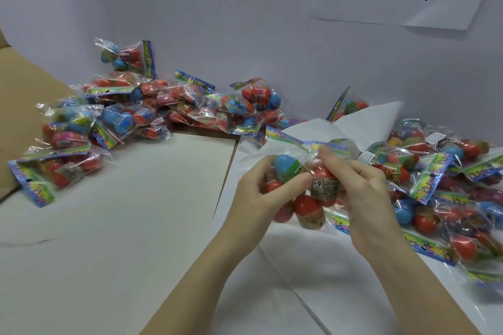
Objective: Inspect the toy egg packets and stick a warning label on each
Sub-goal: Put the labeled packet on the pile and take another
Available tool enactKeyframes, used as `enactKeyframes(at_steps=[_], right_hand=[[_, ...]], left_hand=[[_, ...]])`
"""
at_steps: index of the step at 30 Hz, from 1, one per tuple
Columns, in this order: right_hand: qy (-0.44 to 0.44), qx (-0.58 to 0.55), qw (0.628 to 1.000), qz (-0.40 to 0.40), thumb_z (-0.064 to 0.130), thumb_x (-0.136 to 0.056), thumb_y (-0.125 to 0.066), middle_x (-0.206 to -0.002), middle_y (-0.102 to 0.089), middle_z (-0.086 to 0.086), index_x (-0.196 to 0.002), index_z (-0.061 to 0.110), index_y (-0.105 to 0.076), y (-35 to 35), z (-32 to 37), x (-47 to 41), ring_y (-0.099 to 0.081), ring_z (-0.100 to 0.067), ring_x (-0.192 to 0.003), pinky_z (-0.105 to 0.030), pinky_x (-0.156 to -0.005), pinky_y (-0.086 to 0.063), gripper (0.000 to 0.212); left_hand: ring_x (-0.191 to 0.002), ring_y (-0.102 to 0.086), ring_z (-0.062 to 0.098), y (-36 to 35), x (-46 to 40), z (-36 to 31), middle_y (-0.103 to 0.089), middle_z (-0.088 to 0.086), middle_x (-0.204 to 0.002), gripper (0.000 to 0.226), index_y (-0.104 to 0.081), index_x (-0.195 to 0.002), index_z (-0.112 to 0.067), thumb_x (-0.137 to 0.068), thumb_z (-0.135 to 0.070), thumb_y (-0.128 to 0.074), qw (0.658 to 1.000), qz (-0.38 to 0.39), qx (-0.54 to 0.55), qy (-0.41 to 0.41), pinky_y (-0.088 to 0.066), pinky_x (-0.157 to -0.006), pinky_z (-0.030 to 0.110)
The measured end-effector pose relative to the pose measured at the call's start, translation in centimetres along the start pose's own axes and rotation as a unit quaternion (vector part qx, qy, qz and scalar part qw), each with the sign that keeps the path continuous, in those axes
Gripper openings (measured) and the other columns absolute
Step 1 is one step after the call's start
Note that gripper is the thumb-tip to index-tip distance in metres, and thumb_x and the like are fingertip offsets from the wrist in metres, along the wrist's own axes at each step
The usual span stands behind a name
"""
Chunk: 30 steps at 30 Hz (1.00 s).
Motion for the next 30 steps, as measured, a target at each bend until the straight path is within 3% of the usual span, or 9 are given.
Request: enactKeyframes(at_steps=[3, 7, 9, 12, 14, 16, 20, 24, 30], right_hand=[[-0.016, 0.004, 0.995, 0.094, 0.045, -0.06, -0.074, -0.073, -0.071, 0.002, -0.079, 0.025, -0.074, -0.6, 0.0, -0.1, -0.065, -0.012, -0.066, -0.021, -0.06, -0.051, 0.028], [-0.022, 0.035, 0.984, 0.171, 0.03, -0.058, -0.076, -0.08, -0.074, 0.002, -0.084, 0.029, -0.075, -1.3, 0.0, 0.3, -0.069, -0.011, -0.071, -0.016, -0.06, -0.049, 0.026], [0.015, 0.022, 0.991, 0.128, 0.024, -0.062, -0.073, -0.076, -0.074, 0.003, -0.079, 0.027, -0.076, -1.3, 0.2, 0.3, -0.067, -0.008, -0.067, -0.015, -0.056, -0.048, 0.018], [0.116, 0.034, 0.992, -0.04, 0.028, -0.062, -0.076, -0.072, -0.07, 0.006, -0.076, 0.028, -0.072, -0.1, 0.6, 0.4, -0.062, -0.007, -0.064, -0.017, -0.055, -0.048, 0.015], [0.226, 0.147, 0.951, -0.148, 0.032, -0.065, -0.076, -0.079, -0.065, 0.007, -0.081, 0.032, -0.065, 0.6, 1.7, 1.1, -0.06, -0.011, -0.069, -0.025, -0.061, -0.05, 0.019], [0.341, 0.284, 0.879, -0.175, 0.026, -0.07, -0.074, -0.086, -0.058, 0.006, -0.091, 0.023, -0.064, 0.0, 2.4, 2.0, -0.054, -0.011, -0.074, -0.025, -0.066, -0.048, 0.024], [0.425, 0.443, 0.787, -0.058, 0.034, -0.072, -0.066, -0.093, -0.06, -0.009, -0.11, 0.005, -0.065, -3.3, 1.4, 3.3, -0.053, -0.014, -0.08, -0.022, -0.072, -0.046, 0.048], [0.398, 0.372, 0.836, 0.065, 0.037, -0.07, -0.068, -0.098, -0.056, -0.005, -0.113, 0.006, -0.063, -3.7, 1.3, 3.4, -0.057, -0.018, -0.084, -0.021, -0.079, -0.045, 0.053], [0.305, 0.236, 0.919, -0.074, 0.035, -0.074, -0.071, -0.097, -0.053, 0.011, -0.099, 0.034, -0.06, -1.2, 1.9, 2.2, -0.051, 0.002, -0.088, -0.007, -0.076, -0.036, 0.028]], left_hand=[[-0.059, -0.058, 0.007, 0.5, -0.2, 0.0, -0.061, -0.008, -0.064, 0.022, -0.063, -0.079, -0.018, -0.065, -0.024, -0.078, 0.997, -0.051, 0.052, -0.003, -0.046, -0.053, 0.018], [-0.055, -0.06, 0.005, 1.8, -0.3, -0.3, -0.062, -0.008, -0.06, 0.03, -0.064, -0.082, -0.019, -0.066, -0.045, -0.064, 0.992, -0.114, 0.051, -0.009, -0.049, -0.051, 0.017], [-0.062, -0.062, 0.003, 1.8, -0.2, -0.6, -0.065, -0.01, -0.072, 0.029, -0.059, -0.093, -0.03, -0.073, -0.048, -0.068, 0.99, -0.132, 0.005, -0.039, -0.048, -0.054, 0.014], [-0.082, -0.058, -0.006, 2.2, 0.0, -0.7, -0.058, -0.013, -0.097, 0.04, -0.047, -0.103, -0.039, -0.069, -0.053, -0.062, 0.978, -0.197, -0.035, -0.063, -0.046, -0.068, 0.011], [-0.082, -0.059, 0.001, 2.2, 0.1, -0.8, -0.061, -0.011, -0.091, 0.042, -0.053, -0.097, -0.035, -0.063, -0.059, -0.056, 0.977, -0.2, -0.035, -0.067, -0.044, -0.068, 0.011], [-0.079, -0.062, 0.007, 1.4, 0.0, -0.5, -0.066, -0.007, -0.084, 0.045, -0.061, -0.094, -0.027, -0.061, -0.056, -0.055, 0.99, -0.132, 0.001, -0.045, -0.046, -0.066, 0.016], [-0.078, -0.067, 0.008, 0.0, 0.1, -0.2, -0.071, -0.005, -0.081, 0.023, -0.071, -0.087, -0.025, -0.067, -0.037, -0.069, 0.997, -0.024, 0.079, -0.006, -0.051, -0.066, 0.017], [-0.077, -0.069, 0.016, 1.3, -0.3, -0.2, -0.072, 0.002, -0.081, 0.032, -0.068, -0.097, -0.01, -0.069, -0.023, -0.076, 0.99, -0.049, 0.128, 0.018, -0.053, -0.064, 0.021], [-0.064, -0.061, 0.016, 1.7, -0.4, -0.2, -0.067, 0.005, -0.073, 0.045, -0.065, -0.099, -0.003, -0.062, -0.027, -0.069, 0.989, -0.072, 0.125, 0.035, -0.048, -0.049, 0.02]])
Point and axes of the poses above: each hand's wrist, its own x-axis away from the middle knuckle, its own y-axis out of the back of the hand, z = x × y, the point moved 5 cm from there along -x, towards the middle knuckle
